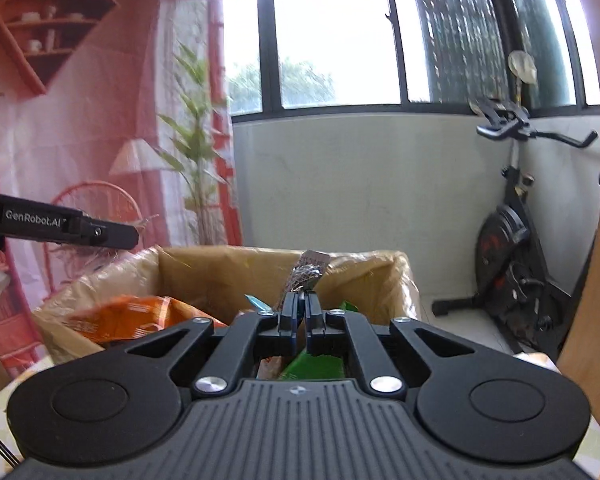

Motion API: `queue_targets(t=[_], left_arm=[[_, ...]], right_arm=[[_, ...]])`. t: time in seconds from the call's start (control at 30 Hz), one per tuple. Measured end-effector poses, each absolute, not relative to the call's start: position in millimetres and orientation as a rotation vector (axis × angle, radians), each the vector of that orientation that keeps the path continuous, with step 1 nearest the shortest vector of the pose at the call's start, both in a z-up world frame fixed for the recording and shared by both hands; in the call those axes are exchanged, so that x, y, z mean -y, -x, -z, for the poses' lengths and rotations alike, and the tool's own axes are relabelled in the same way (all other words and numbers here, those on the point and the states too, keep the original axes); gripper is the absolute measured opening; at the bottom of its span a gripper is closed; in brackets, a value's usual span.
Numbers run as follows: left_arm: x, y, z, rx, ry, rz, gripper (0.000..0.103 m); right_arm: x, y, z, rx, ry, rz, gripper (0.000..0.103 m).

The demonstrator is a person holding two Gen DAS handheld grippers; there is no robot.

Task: Organize snacks
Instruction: 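Carry both packets over the box and open both tools to release them, then withdraw both open tools from the box toward the remaining snacks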

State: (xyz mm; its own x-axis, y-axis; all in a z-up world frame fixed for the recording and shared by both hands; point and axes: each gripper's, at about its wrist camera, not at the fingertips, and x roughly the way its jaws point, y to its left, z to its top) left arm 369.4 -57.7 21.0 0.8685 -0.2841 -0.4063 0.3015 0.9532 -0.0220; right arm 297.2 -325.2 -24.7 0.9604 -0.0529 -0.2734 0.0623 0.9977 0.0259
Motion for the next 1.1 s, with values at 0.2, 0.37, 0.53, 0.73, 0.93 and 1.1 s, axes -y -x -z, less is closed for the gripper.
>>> queue_targets(t=[0.2, 0.37, 0.53, 0.73, 0.93, 1.1], left_arm=[[33.2, -350.5, -16.7, -0.411, -0.018, 0.286, 0.071], [8.4, -329.1, -19.9, -0.414, 0.045, 0.268, 0.071], [-10.8, -298.7, -24.3, -0.405, 0.072, 0.261, 0.071], [-32.2, -265.1, -14.0, -0.413, 0.093, 0.266, 0.071], [-42.5, -251.0, 12.2, -0.444, 0.061, 0.246, 0.071], [-43.0, -247.3, 45.0, -0.510, 0.067, 0.255, 0.071]], right_arm=[[337.6, -284.4, 25.0, -0.247, -0.115, 0.061, 0.024], [335.4, -264.0, 24.0, -0.246, -0.137, 0.052, 0.024], [327.8, -239.3, 25.4, -0.232, -0.178, 0.036, 0.024], [316.2, -209.1, 32.6, -0.208, -0.217, 0.017, 0.024], [299.2, -192.0, 50.3, -0.214, -0.206, -0.004, 0.027], [289.7, -195.0, 78.7, -0.284, -0.207, -0.018, 0.027]])
